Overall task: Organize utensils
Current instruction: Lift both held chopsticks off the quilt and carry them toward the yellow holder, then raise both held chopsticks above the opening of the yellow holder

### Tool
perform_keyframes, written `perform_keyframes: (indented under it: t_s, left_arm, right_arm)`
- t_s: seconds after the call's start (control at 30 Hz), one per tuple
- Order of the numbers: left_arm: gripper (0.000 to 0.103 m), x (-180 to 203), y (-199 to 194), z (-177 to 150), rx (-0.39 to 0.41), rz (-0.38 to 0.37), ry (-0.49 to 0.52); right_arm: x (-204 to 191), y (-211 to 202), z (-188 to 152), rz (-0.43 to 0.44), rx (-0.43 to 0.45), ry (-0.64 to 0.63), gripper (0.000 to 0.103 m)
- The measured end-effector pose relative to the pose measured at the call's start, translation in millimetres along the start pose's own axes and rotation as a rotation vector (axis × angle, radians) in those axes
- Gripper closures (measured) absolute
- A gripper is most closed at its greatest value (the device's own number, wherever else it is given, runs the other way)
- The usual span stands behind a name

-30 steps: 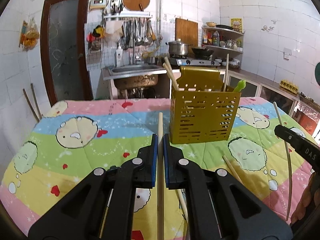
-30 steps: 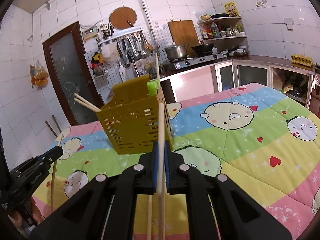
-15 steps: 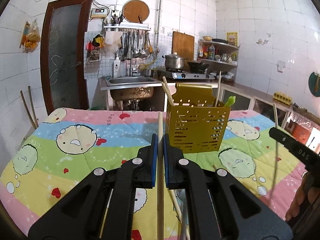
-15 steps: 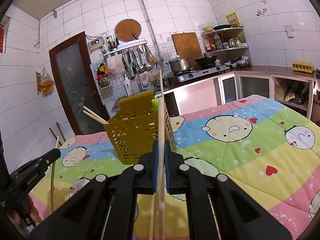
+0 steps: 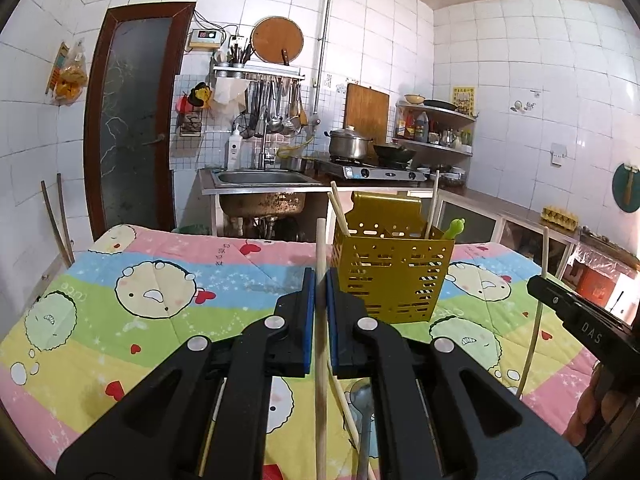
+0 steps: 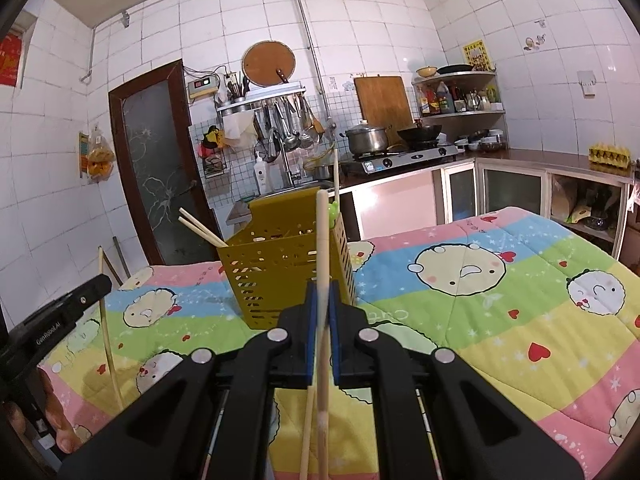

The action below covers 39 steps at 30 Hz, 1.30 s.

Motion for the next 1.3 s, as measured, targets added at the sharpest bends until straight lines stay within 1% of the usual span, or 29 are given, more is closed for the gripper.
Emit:
perform_keyframes:
  t_s: [0.13,0.2,0.3,0.4,0.5,0.67,0.9,1.0,1.07,1.17,1.3]
  left_arm:
    - [0.098,0.7,2.7,2.0,0.000,-0.016,-0.008]
    - [0.098,1.9,1.8,7.3,0.008,-0.016,-0.005]
    - [0.098,4.4,-1.4,26.0,0.033,-0.027,0.002]
    - [0.098,8.2,-1.9,44.5,0.056,-0.044,0.030]
    - [0.098,12.2,5.0,68.9,0.077,-0.067,0.035]
    - [0.098,19.0,24.8,111.3,0.152,-0.082,0.000]
    - [0.098,40.3,56.3,155.7,0.268,-0.068,0.023]
    - [0.098,49.1,74.8,166.1,0.299,-0.052,0.035]
    - [0.098,53.5,88.0,169.8,0.310,-0.041,0.045]
    - [0.098,60.1,109.9,172.0,0.335,-0.003,0.065]
    - [0.098,60.4,138.0,174.7,0.336,0.015,0.010]
  right_arm:
    - [-1.9,0.8,1.4,0.008,-0.007,-0.002,0.097]
    - [-4.3,-2.0,6.3,0.000,0.013,-0.013,0.097]
    - [-7.9,-3.2,17.4,0.007,0.027,-0.028,0.097]
    - [-8.4,-2.6,36.4,0.047,0.035,-0.012,0.097]
    - [-10.7,1.7,57.3,0.067,0.069,-0.013,0.097]
    - [-20.0,24.0,96.1,0.079,0.140,-0.018,0.097]
    - [-30.2,52.6,129.6,0.064,0.237,-0.038,0.097]
    - [-32.6,66.4,139.2,0.056,0.261,-0.038,0.097]
    - [-33.9,78.5,146.0,0.034,0.274,-0.052,0.097]
    - [-33.3,89.4,157.7,0.010,0.310,-0.059,0.097]
    - [-31.2,102.1,170.7,-0.013,0.363,-0.056,0.097]
Point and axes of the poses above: each gripper's, at about its wrist camera, not at the fingertips, and y roughly the way its jaws point, x to its right, z to its top, the point moved 1 cm from there along y, roughly the way its jaws point, and after that the axes turned 7 degrees about x, right-handed, at the moved point
